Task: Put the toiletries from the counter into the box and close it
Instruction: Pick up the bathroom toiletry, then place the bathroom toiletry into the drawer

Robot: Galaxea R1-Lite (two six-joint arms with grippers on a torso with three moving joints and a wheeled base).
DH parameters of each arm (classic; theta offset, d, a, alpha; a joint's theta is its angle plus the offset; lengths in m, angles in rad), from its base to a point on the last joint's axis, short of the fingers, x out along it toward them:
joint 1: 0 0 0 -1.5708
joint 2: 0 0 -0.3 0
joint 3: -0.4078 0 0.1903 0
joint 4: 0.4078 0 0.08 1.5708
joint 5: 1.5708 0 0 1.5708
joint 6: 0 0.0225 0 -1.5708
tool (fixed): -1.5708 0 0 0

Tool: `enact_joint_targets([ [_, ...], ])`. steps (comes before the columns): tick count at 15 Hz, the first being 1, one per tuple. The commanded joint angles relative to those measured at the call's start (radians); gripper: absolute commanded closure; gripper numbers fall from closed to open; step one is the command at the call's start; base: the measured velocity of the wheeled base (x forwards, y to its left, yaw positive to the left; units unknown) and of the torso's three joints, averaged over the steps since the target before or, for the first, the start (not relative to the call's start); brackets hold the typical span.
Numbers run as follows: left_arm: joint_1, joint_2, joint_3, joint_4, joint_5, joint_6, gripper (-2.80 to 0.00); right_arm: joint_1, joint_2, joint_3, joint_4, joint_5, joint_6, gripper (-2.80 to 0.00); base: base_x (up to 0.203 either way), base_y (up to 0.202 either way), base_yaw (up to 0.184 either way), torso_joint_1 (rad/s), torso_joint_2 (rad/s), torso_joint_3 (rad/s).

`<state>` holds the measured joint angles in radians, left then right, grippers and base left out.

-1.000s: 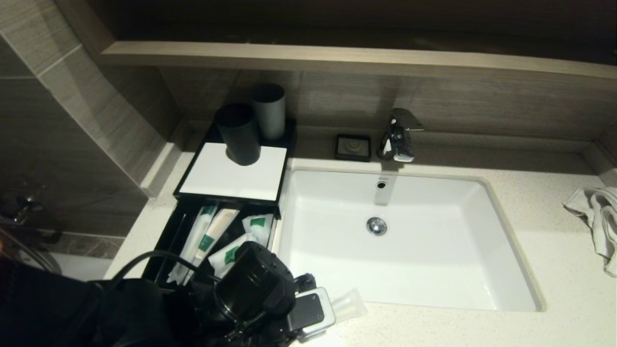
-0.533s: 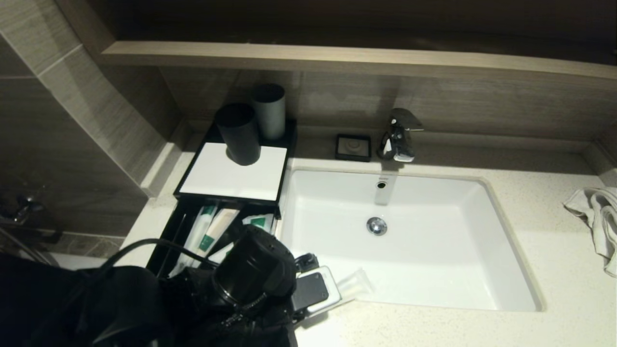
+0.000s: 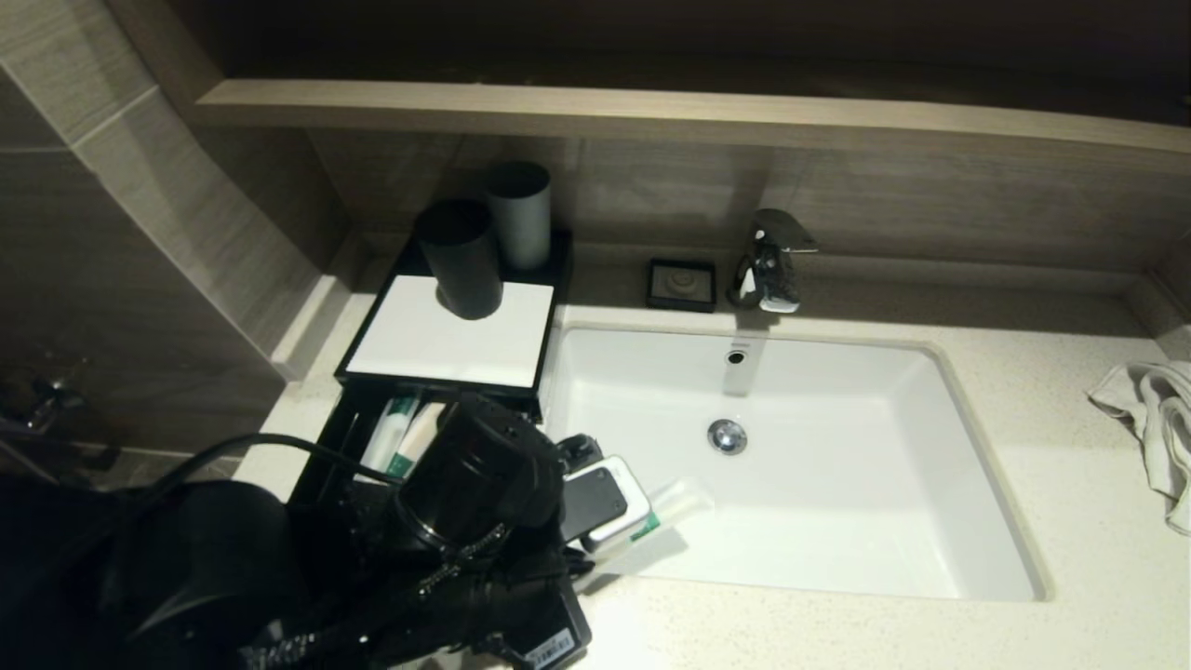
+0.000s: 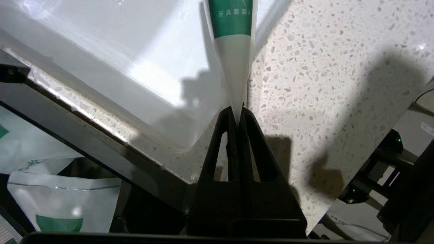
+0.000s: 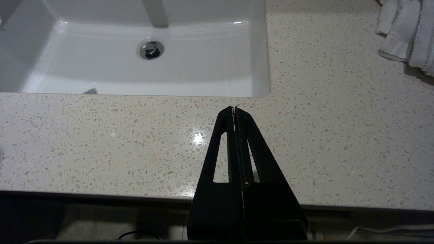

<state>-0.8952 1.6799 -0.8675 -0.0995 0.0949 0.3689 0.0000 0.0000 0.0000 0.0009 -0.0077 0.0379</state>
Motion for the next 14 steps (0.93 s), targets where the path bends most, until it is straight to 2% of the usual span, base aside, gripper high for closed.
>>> enact_joint_targets([
  [1, 0.012, -0.011, -0.017, 0.002, 0.003, -0.028, 0.00, 0.000, 0.002, 0.000, 0.001, 0.000, 0.000, 0.00, 0.000, 0.000, 0.000, 0.000, 0.00, 0.000],
  [4, 0.020, -0.036, -0.024, 0.032, 0.006, -0.061, 0.00, 0.000, 0.002, 0.000, 0.001, 0.000, 0.000, 0.00, 0.000, 0.000, 0.000, 0.000, 0.00, 0.000],
  [8, 0.090, -0.080, -0.025, 0.038, 0.006, -0.117, 0.00, 0.000, 0.002, 0.000, 0.001, 0.000, 0.000, 0.00, 0.000, 0.000, 0.000, 0.000, 0.00, 0.000],
  [11, 0.126, -0.115, -0.052, 0.057, 0.006, -0.214, 0.00, 0.000, 0.002, 0.000, 0.001, 0.000, 0.000, 0.00, 0.000, 0.000, 0.000, 0.000, 0.00, 0.000],
  [14, 0.206, -0.155, -0.097, 0.129, 0.008, -0.297, 0.00, 0.000, 0.002, 0.000, 0.000, 0.000, 0.000, 0.00, 0.000, 0.000, 0.000, 0.000, 0.00, 0.000],
])
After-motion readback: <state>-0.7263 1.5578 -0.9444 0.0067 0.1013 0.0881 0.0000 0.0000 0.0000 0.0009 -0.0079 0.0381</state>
